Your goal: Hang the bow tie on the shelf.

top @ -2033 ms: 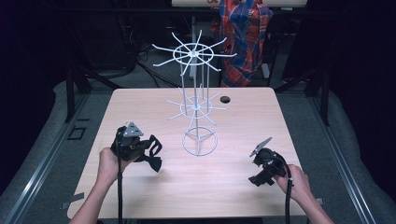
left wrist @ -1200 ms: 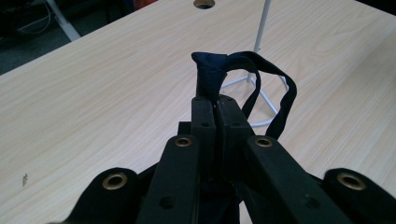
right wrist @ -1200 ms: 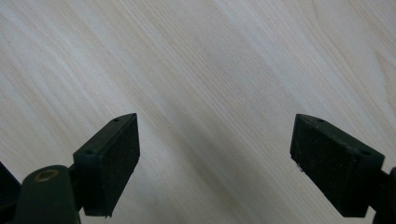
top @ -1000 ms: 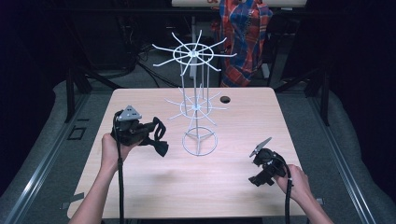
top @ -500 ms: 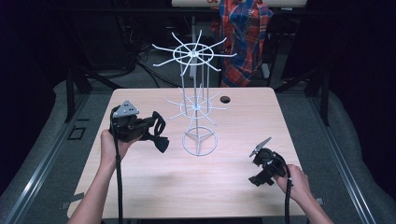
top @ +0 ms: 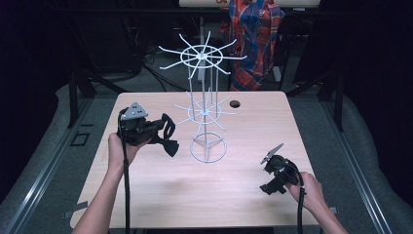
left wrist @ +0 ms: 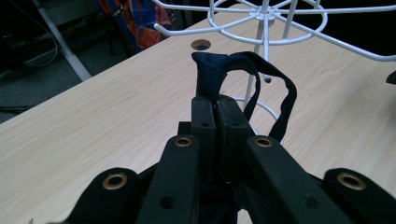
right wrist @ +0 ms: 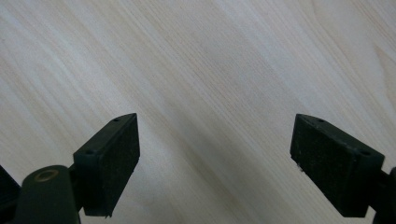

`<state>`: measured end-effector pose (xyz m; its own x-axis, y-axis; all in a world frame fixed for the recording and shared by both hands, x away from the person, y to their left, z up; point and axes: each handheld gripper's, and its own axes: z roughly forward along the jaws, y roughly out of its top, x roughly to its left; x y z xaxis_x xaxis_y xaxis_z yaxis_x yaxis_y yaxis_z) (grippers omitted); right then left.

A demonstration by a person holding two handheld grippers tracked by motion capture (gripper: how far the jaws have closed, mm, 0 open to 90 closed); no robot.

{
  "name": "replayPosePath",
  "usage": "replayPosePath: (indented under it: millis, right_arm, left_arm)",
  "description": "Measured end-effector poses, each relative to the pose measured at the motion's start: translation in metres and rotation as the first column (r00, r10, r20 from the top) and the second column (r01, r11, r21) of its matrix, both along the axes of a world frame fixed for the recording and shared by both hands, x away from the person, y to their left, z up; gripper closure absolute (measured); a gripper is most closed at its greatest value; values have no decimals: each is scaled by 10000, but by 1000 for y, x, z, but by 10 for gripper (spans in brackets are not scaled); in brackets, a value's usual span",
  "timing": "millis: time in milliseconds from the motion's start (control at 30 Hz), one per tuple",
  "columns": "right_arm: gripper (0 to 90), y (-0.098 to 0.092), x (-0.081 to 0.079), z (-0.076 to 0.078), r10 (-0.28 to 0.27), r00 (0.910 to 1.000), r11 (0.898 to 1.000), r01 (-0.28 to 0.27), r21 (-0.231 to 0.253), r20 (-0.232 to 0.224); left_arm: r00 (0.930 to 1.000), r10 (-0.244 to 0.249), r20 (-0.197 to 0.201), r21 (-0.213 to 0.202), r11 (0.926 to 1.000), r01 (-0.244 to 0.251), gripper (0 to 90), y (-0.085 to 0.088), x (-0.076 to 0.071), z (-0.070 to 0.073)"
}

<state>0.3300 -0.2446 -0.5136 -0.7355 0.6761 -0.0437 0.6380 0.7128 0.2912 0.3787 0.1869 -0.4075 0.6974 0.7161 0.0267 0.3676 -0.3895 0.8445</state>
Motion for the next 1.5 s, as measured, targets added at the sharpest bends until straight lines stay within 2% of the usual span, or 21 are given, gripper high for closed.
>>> replayPosePath:
  millis: [67, 100, 133, 233, 267, 467, 567, 1033, 1500]
  right_arm:
    - [155, 0, 0, -1, -55, 10000, 9999, 55, 161, 4]
    - [155, 0, 0, -1, -50, 10000, 9999, 50, 141, 6]
    - [154, 0, 0, 0, 36, 10000, 10000, -36, -84, -10]
    - [155, 0, 0, 0, 7, 10000, 10000, -8, -46, -19]
    - [155, 0, 0, -2, -81, 10000, 9998, 81, 167, -10]
    - [155, 0, 0, -2, -83, 10000, 9998, 84, 207, -32]
    - [155, 0, 0, 0, 1, 10000, 10000, -1, -29, -37]
    - [154, 0, 0, -2, -79, 10000, 9999, 80, 141, -56]
    - [155, -1, 0, -2, -135, 9999, 9999, 135, -13, -43]
  left_arm:
    - [10000, -10, -31, -12, 10000, 10, 869, -1, 2, 0]
    - [10000, -12, -20, 18, 10000, 12, 869, -2, 2, 0]
    - [10000, -29, -22, 91, 10000, 29, 869, -4, 3, 0]
    - [9999, -103, -42, 193, 9998, 104, 869, -9, 4, -2]
    - [9999, -113, -51, 234, 9997, 115, 869, -10, 5, -2]
    - [9997, -224, -119, 296, 9993, 228, 869, -17, 8, -5]
    - [9993, -278, -242, 347, 9990, 286, 868, -19, 10, -8]
    - [9960, -591, -674, 754, 9951, 642, 869, -39, 17, -24]
    - [9939, -734, -824, 815, 9935, 801, 873, -51, 22, -32]
